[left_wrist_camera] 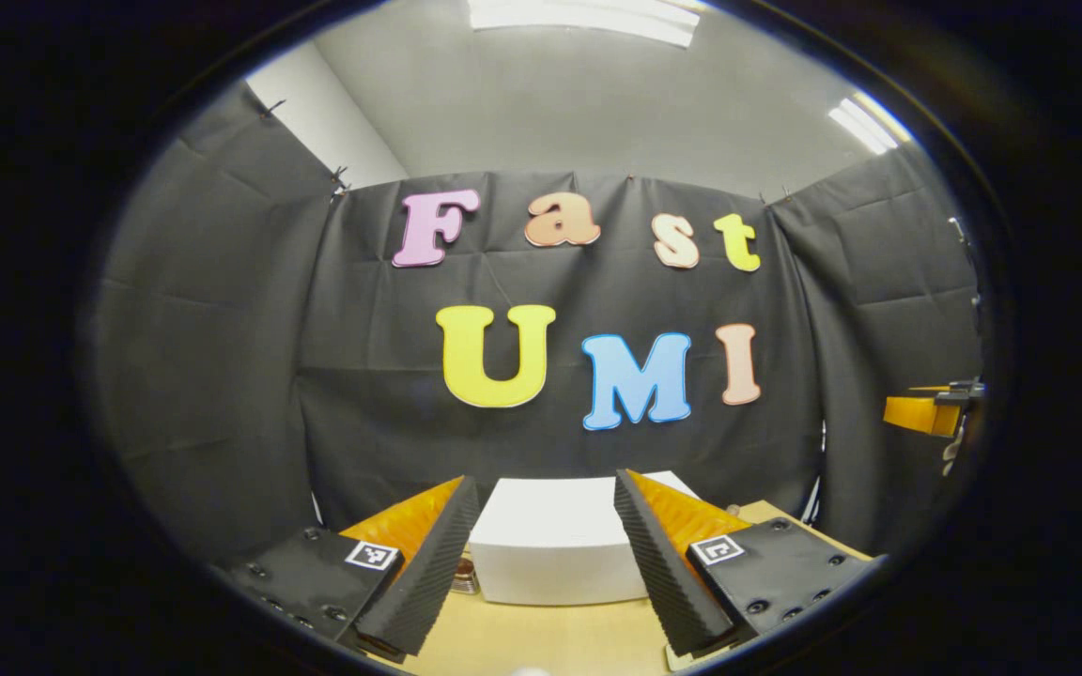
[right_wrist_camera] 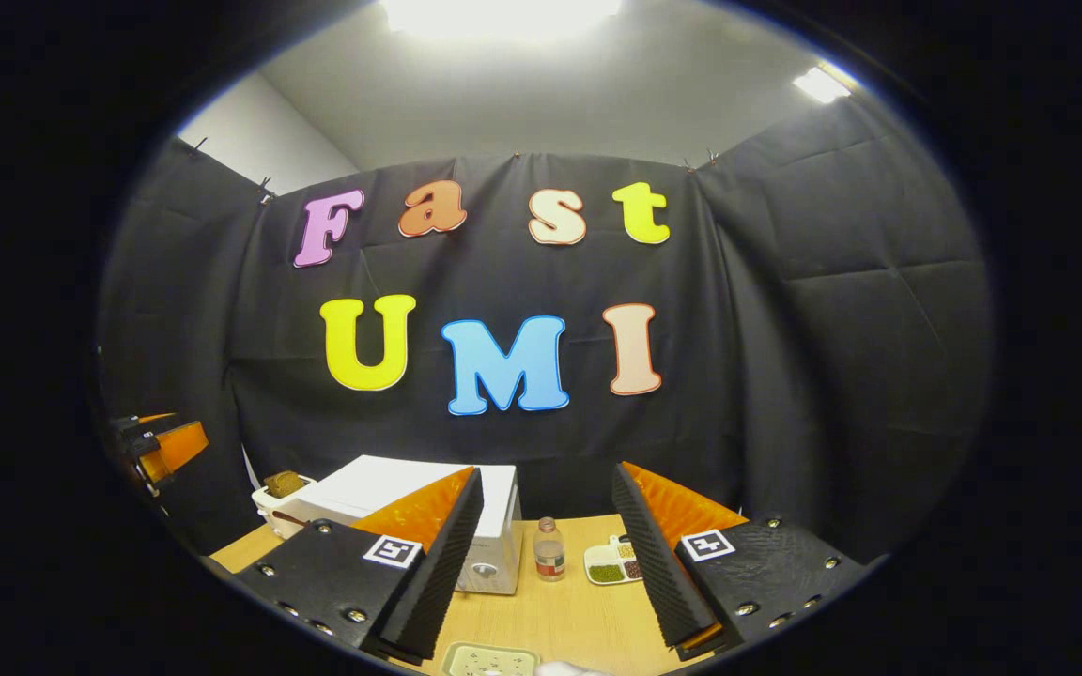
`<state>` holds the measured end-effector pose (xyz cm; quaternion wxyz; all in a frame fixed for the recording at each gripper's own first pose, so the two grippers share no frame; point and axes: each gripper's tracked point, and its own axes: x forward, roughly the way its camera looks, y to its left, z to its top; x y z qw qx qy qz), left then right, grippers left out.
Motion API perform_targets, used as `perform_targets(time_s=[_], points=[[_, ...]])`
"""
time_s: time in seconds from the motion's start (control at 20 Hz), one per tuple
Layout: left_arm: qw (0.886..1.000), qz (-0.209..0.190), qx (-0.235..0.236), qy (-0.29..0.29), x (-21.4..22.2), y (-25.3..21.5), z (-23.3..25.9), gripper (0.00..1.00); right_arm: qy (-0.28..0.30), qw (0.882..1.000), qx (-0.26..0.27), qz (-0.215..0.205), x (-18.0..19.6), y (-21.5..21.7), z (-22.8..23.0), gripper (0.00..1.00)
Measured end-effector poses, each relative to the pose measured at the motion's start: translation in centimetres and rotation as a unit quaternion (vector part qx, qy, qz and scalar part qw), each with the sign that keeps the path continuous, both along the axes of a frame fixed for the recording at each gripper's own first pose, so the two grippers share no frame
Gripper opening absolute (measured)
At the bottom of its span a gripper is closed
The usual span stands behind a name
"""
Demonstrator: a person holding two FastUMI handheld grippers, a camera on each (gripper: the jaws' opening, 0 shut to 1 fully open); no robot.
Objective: Open the microwave oven with the left hand, put the food in, and close the microwave oven.
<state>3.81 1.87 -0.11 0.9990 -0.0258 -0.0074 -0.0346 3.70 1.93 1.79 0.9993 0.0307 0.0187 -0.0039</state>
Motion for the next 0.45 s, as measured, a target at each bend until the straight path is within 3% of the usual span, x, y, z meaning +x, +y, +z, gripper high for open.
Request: perform_targets(time_s=[0.45], points=[[1.000,0.002,0.013,-0.005,-1.1,-1.5,0.2,0.99,-0.008,1.000,0.000,-0.001,-0.2,-0.9,0.4,0.85]])
